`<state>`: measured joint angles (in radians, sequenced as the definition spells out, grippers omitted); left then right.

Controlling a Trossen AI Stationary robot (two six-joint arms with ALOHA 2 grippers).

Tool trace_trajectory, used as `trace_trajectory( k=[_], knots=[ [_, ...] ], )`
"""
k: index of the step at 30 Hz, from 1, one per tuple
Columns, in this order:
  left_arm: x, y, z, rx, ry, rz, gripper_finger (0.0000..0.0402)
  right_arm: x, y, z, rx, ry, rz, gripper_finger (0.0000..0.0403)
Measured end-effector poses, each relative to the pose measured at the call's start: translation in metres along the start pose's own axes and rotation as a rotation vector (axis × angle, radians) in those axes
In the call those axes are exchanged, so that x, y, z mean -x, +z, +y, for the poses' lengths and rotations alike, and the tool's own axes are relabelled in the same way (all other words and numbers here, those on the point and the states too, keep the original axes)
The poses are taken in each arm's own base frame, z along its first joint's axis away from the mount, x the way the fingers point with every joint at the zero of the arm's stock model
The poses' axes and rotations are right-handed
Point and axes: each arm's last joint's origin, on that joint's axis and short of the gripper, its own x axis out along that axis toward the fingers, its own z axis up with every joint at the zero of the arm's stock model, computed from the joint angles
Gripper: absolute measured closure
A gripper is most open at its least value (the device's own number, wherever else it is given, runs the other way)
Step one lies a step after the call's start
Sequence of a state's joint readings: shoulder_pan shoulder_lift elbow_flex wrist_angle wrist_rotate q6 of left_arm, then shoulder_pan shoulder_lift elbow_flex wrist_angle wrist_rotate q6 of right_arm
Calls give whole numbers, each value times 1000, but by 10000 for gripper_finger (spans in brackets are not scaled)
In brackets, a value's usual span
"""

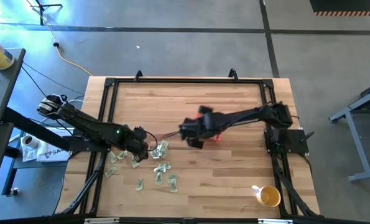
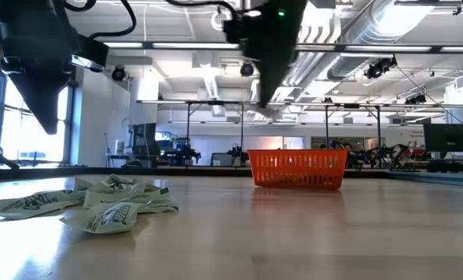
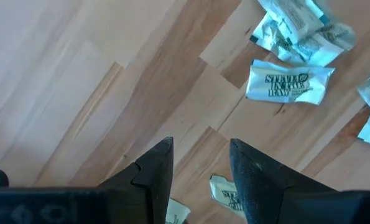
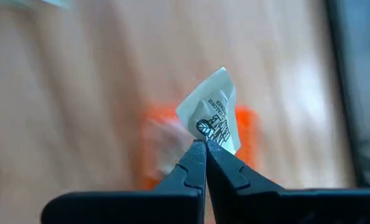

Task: Pick and place Stevia / Truvia into bins
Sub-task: Put the green stevia packet into the orange basket

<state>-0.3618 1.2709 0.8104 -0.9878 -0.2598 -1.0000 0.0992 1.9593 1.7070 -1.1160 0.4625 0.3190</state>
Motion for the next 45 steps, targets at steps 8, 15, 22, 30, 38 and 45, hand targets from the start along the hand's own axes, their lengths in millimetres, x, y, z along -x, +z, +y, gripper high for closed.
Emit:
trace_trajectory(
  k=[8,15,22,30,38,45],
  knots=[
    [0,2,-2,10,-15,-32,211,-34,-45,-34,-60,116,188,403],
    [0,4,-4,24,-38,-45,211,-64,-63,-40,-81,129,244,398],
    [0,7,-8,32,-82,-71,211,-59,-48,-48,-136,186,174,306],
    [-2,19,-8,80,-149,-63,211,-38,-30,-32,-30,234,30,140],
    [-16,57,4,217,-294,-28,211,-21,-32,3,77,266,-65,99],
    [-46,69,-7,240,-309,21,211,-15,-35,13,-4,260,-64,99]
  ],
)
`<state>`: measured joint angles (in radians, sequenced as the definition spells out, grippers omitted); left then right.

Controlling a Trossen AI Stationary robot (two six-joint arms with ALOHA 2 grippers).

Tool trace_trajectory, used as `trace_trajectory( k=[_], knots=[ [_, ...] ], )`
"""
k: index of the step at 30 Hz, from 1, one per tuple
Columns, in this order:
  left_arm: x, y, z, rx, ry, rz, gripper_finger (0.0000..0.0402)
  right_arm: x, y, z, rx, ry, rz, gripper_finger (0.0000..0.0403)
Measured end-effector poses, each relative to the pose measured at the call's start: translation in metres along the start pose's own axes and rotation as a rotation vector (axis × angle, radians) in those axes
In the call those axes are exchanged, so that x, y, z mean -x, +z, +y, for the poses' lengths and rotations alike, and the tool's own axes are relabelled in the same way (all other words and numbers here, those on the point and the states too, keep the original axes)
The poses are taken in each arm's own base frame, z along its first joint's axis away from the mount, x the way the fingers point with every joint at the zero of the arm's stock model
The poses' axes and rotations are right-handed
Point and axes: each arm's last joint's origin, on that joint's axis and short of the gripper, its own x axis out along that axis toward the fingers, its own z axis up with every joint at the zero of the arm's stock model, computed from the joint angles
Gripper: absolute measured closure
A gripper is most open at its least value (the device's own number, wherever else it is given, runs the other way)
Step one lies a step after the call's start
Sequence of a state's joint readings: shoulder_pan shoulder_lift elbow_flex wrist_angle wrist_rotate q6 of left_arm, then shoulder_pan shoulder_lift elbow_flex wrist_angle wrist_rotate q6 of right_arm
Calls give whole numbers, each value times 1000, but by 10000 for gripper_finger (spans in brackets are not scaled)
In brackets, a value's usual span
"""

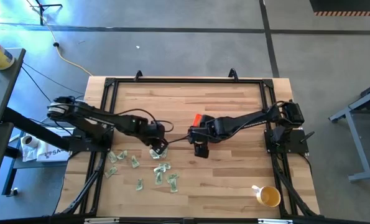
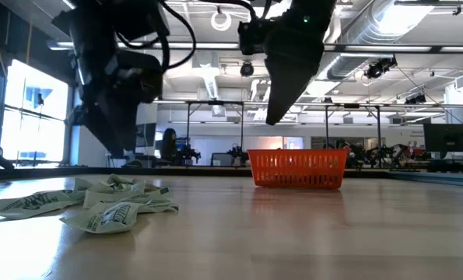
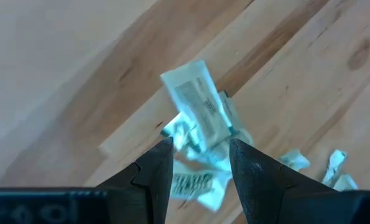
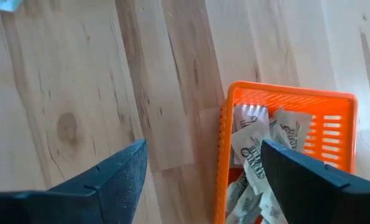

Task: Pick and place Stevia / Truvia into bins
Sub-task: Put the green stevia packet into the orange basket

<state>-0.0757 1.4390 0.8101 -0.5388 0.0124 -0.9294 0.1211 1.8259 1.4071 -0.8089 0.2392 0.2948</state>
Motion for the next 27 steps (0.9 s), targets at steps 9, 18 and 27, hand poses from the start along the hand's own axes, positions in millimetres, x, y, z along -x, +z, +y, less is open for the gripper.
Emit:
trace_trajectory(
  k=[9,18,27],
  knots=[
    [-27,2,-2,5,48,5,211,2,-2,6,-34,-8,-7,100],
    [-45,17,5,24,-43,93,211,3,-3,10,-53,-26,-20,100],
    [-43,31,8,33,-100,44,226,3,-5,9,-55,-35,2,100]
  ],
)
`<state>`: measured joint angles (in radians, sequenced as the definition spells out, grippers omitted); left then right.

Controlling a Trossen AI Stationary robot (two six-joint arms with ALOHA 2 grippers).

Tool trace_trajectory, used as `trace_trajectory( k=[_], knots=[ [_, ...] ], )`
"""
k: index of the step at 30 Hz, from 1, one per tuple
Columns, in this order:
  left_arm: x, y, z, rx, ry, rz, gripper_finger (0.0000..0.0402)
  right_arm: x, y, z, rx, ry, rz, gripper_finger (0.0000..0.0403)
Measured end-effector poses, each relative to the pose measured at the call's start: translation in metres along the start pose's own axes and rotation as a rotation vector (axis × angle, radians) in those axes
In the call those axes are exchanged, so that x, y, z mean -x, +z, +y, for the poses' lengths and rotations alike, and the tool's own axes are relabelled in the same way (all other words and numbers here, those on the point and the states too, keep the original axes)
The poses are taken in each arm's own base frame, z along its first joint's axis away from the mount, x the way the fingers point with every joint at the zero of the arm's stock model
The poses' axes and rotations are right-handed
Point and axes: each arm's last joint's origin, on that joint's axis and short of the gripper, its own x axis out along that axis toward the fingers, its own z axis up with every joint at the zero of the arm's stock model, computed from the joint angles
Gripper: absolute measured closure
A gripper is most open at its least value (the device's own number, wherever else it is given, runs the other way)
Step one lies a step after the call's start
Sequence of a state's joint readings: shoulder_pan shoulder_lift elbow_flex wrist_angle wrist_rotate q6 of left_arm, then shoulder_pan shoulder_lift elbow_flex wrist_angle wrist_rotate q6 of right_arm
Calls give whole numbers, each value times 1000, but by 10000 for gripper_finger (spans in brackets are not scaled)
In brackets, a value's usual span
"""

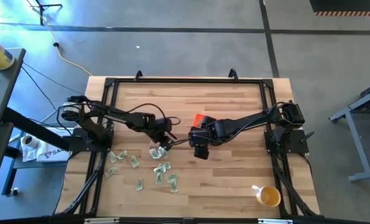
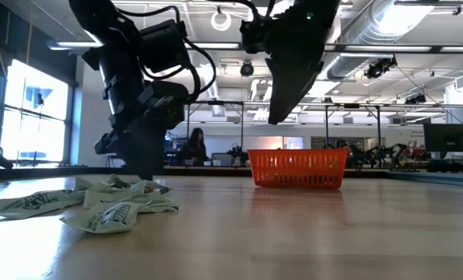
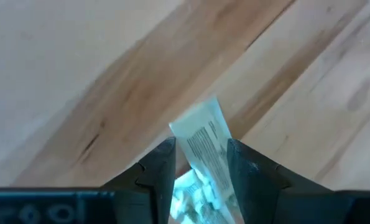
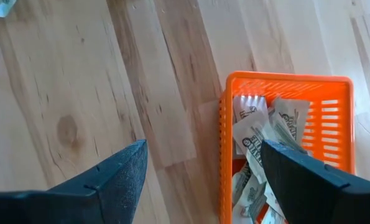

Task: Pick and place Stevia / Truvia into bins
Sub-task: Put the green stevia packet into the orange basket

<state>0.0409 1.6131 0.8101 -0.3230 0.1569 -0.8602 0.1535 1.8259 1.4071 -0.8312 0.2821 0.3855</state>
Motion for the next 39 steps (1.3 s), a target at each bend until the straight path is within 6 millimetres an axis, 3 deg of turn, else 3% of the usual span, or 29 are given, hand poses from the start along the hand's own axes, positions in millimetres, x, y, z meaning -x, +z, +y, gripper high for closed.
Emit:
trace_trajectory(
  k=[10,18,29,32,37,39],
  knots=[
    [-2,1,1,-14,-13,13,258,0,0,0,1,-5,2,100],
    [-2,-1,-1,-23,-9,12,259,0,0,-1,3,-10,2,100],
    [-19,-9,-6,-52,34,12,262,0,-1,-2,2,-30,3,101],
    [-17,-7,-7,-69,51,-12,287,0,0,-2,1,-31,2,101],
    [-16,-4,-9,-123,75,-51,369,3,-1,0,-1,-68,-26,101],
    [-15,-1,-12,-147,76,-80,380,10,-1,3,-11,-86,-63,101]
  ],
)
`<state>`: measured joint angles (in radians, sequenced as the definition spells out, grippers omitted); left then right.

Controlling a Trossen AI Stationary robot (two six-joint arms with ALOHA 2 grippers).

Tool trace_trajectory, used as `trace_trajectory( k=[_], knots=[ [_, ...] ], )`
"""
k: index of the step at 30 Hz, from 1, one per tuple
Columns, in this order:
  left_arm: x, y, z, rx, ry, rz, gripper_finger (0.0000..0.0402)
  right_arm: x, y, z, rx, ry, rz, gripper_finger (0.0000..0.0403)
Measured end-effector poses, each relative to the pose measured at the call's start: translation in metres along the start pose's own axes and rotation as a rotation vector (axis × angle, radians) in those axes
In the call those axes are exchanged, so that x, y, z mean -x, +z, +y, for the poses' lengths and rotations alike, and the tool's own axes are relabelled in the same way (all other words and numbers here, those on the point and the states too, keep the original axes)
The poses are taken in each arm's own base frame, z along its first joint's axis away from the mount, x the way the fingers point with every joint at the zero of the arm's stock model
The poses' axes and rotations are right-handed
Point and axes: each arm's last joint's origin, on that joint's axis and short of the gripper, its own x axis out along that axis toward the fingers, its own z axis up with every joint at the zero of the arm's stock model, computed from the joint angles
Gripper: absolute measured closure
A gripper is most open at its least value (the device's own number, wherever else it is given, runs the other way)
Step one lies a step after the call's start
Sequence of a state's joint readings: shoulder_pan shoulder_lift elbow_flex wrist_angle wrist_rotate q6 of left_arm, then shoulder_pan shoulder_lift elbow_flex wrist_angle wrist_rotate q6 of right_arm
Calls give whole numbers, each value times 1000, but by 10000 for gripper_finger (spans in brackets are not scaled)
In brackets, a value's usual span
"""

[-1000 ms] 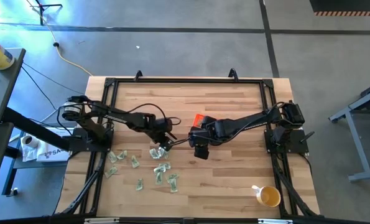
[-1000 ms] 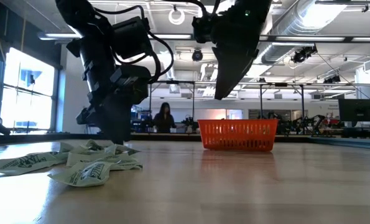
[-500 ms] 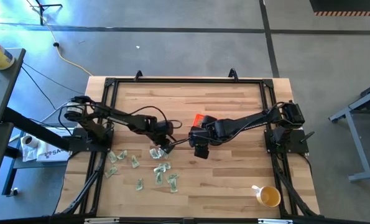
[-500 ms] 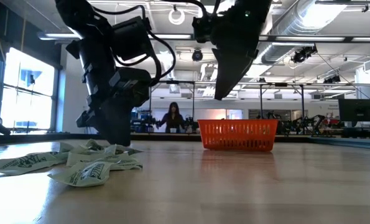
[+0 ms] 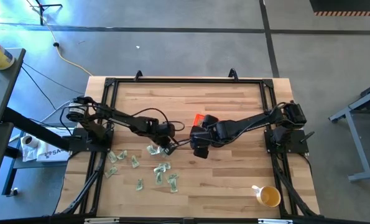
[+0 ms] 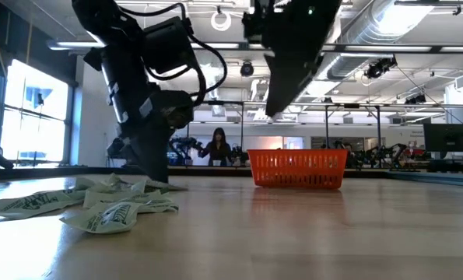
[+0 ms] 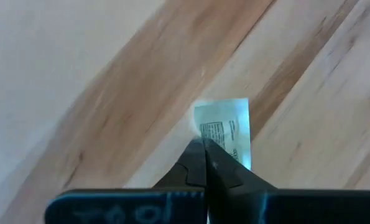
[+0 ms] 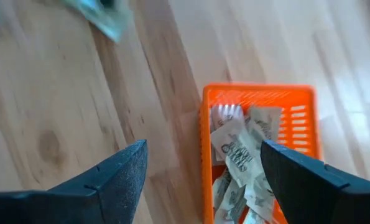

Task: Pick and place Stevia / Truvia into bins
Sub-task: Put the green stevia packet into the orange basket

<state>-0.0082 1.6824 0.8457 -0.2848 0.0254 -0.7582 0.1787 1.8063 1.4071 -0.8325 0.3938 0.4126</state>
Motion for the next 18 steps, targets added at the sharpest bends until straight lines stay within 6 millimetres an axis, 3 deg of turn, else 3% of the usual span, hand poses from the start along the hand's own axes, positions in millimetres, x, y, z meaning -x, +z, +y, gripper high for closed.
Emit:
trace_trajectory(
  k=[5,10,18],
  knots=[
    [6,13,-10,-27,-8,-64,365,27,-1,-2,-87,-67,-107,101],
    [25,30,-27,-93,-63,-132,380,58,-9,-13,-194,-157,-184,101],
    [66,74,-50,-249,-87,-282,380,90,-47,-22,-296,-269,-44,100]
  ],
)
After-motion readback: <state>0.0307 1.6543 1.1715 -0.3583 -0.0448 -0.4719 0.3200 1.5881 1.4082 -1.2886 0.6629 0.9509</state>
